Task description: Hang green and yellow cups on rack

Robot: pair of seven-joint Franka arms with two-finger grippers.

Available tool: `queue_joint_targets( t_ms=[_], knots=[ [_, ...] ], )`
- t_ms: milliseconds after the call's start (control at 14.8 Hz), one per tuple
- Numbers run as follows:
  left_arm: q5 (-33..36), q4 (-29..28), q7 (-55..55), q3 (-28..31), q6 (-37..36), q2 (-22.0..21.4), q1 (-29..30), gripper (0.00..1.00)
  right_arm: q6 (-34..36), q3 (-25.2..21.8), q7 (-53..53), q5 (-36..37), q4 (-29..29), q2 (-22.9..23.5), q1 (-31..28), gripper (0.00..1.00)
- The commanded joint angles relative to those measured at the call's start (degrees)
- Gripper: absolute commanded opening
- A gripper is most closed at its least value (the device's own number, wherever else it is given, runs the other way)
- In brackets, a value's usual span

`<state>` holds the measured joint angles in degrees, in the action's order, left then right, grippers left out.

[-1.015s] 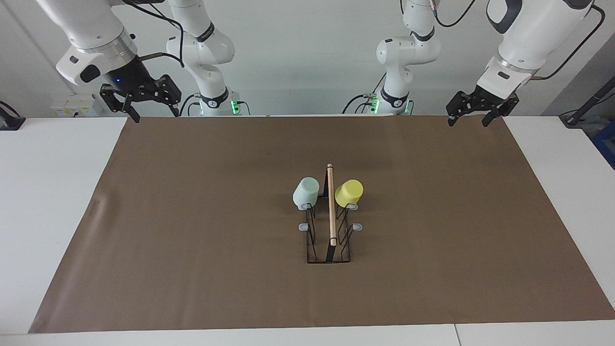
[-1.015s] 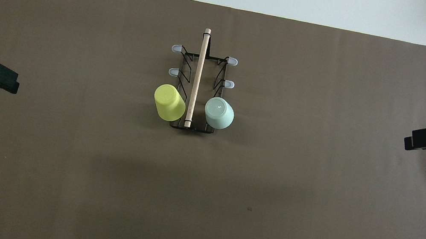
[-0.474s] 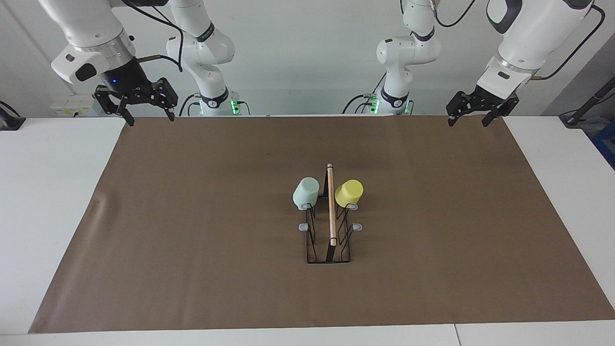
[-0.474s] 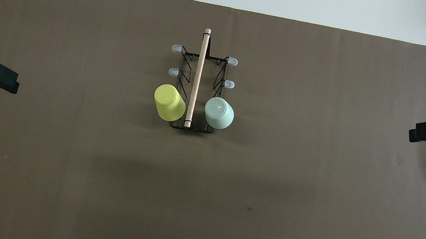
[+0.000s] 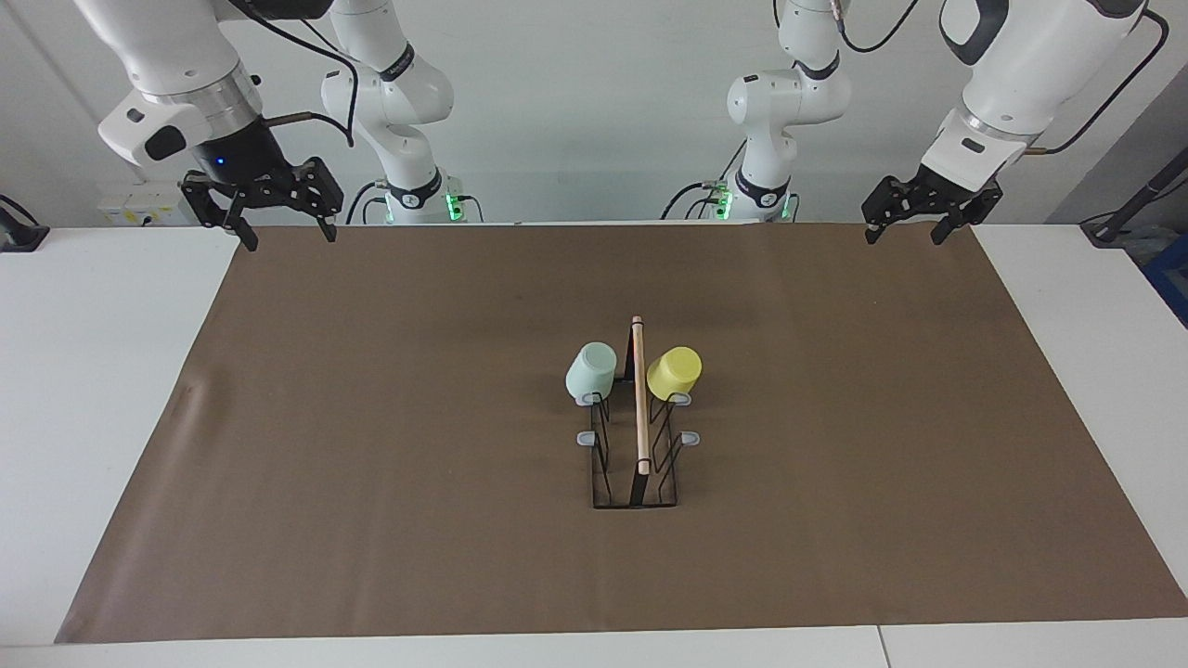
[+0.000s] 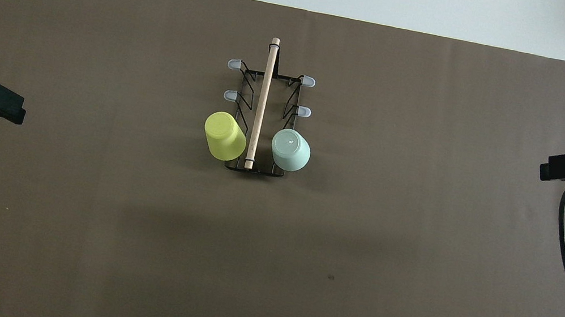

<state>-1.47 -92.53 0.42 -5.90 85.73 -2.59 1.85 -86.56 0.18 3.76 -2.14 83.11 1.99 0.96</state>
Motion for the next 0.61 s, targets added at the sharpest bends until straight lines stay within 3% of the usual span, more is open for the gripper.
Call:
queue_joint_targets(
  t_ms=[0,541],
  knots=[
    [0.15,-1.78,0.55,-0.34,-0.13,-1.71,0.70,1.00,-2.64,0.52,-1.04,1.35,3.11,-1.81,-0.95,1.00],
    [0.15,-1.78,0.55,-0.34,-0.13,-1.71,0.70,1.00,-2.74,-1.50,1.07,1.00,4.69,-2.25,-2.71,1.00]
  ],
)
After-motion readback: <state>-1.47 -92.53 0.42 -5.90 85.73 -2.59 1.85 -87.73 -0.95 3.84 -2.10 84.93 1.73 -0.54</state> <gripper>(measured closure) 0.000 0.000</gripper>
